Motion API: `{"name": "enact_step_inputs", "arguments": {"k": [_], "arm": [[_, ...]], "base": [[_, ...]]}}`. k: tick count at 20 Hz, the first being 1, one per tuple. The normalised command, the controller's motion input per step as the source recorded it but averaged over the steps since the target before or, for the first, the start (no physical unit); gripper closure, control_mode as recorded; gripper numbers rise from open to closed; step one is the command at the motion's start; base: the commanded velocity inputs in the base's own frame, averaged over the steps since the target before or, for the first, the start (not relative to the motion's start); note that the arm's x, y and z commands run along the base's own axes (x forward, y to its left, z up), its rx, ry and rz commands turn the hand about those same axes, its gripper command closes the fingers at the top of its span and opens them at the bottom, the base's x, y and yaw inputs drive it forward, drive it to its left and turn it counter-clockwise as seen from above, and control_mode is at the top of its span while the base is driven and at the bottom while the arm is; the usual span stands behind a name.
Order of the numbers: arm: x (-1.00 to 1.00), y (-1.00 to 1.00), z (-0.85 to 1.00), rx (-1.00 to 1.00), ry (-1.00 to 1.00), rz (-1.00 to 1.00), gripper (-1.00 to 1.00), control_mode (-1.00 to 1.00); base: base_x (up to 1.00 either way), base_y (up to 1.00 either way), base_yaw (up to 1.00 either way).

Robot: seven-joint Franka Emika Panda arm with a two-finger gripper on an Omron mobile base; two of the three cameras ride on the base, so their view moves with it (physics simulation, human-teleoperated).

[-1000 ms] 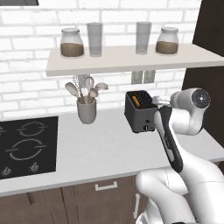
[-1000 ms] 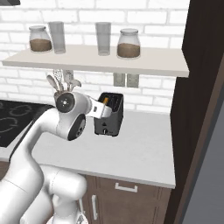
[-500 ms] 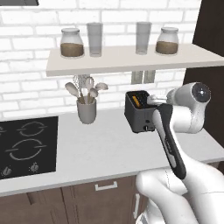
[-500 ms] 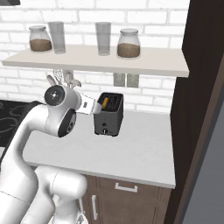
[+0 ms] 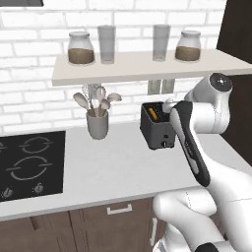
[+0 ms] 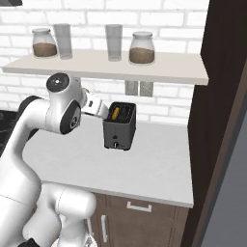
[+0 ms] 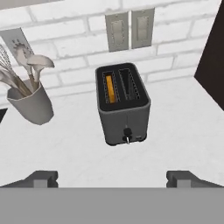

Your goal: Start the toaster. Once the lever pops up, take the bread to the plate on the dining counter.

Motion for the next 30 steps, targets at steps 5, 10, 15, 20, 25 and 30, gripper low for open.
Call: {"name": "enact_step_inputs", "arguments": {"k": [5,10,15,20,25,30], "arm": [[-0.27,0.0,0.06,0.0,0.0,0.0,-1.0,-1.0],[-0.33,0.0,0.06,0.0,-0.04,0.0,-1.0,-1.0],[-0.26,0.0,0.02,0.0,-0.08,0.0,-1.0,-1.0],[-0.03,0.0,0.0,0.0,-0.01,0.0,-1.0,-1.0],[0.0,0.0,0.0,0.0,0.0,0.0,-1.0,-1.0],[0.0,0.0,0.0,0.0,0.0,0.0,-1.0,-1.0]], "base": [[0.0,0.0,0.0],[0.0,0.0,0.0],[0.0,0.0,0.0],[0.0,0.0,0.0],[0.0,0.0,0.0],[0.0,0.0,0.0]]}}
